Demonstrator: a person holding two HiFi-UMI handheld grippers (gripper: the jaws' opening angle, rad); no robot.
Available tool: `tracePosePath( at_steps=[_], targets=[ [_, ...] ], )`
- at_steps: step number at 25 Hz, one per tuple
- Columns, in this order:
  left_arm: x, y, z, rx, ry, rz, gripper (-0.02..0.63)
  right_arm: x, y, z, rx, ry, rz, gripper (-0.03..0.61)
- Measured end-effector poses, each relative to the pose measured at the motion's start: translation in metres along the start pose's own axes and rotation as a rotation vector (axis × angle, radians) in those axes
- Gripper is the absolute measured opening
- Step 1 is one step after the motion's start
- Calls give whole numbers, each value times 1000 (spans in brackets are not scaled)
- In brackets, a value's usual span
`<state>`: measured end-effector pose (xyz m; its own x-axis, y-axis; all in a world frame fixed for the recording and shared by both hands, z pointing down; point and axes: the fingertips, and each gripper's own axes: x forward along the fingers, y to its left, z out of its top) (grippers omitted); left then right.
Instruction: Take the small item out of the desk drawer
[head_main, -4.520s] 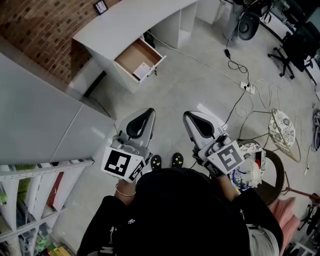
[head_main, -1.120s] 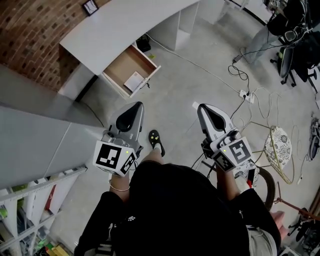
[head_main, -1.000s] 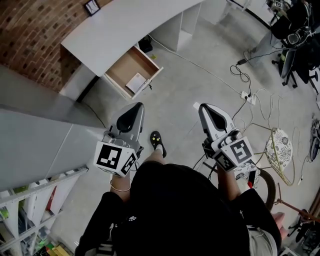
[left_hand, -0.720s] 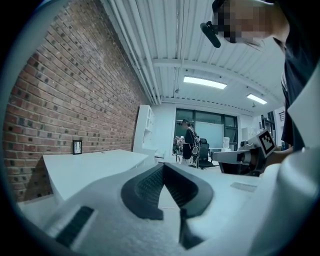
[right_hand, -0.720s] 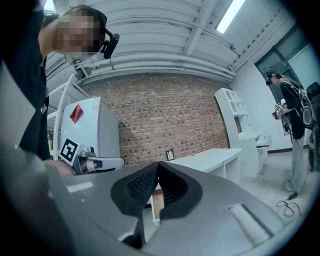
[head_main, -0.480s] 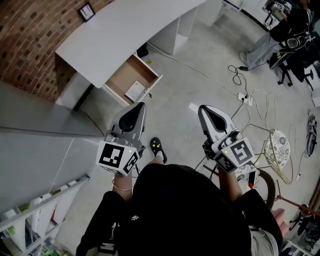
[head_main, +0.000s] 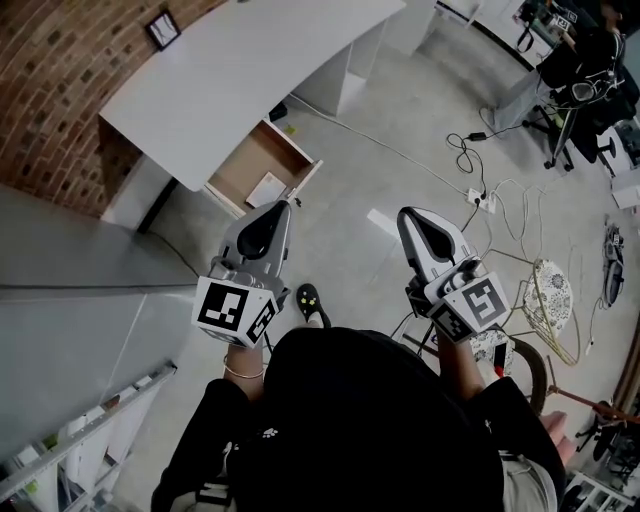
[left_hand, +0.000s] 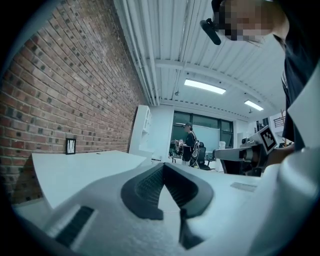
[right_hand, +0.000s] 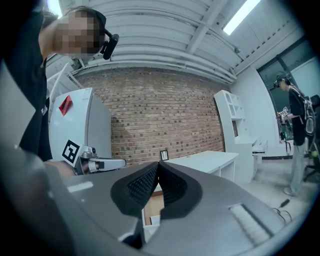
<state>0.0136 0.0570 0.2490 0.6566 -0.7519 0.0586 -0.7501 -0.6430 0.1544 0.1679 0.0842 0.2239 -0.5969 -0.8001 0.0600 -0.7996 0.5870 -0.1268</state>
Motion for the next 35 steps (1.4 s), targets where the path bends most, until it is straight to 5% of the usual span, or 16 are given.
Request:
tracePosePath(
  at_steps=[21,35],
  targets=[
    [-11,60,-2,-12,-9,58,-3,70,16,-4,-8,12,67,12],
    [-24,87,5,-13,-24,199,-3,121,12,6,-12,10,208,12]
  ],
)
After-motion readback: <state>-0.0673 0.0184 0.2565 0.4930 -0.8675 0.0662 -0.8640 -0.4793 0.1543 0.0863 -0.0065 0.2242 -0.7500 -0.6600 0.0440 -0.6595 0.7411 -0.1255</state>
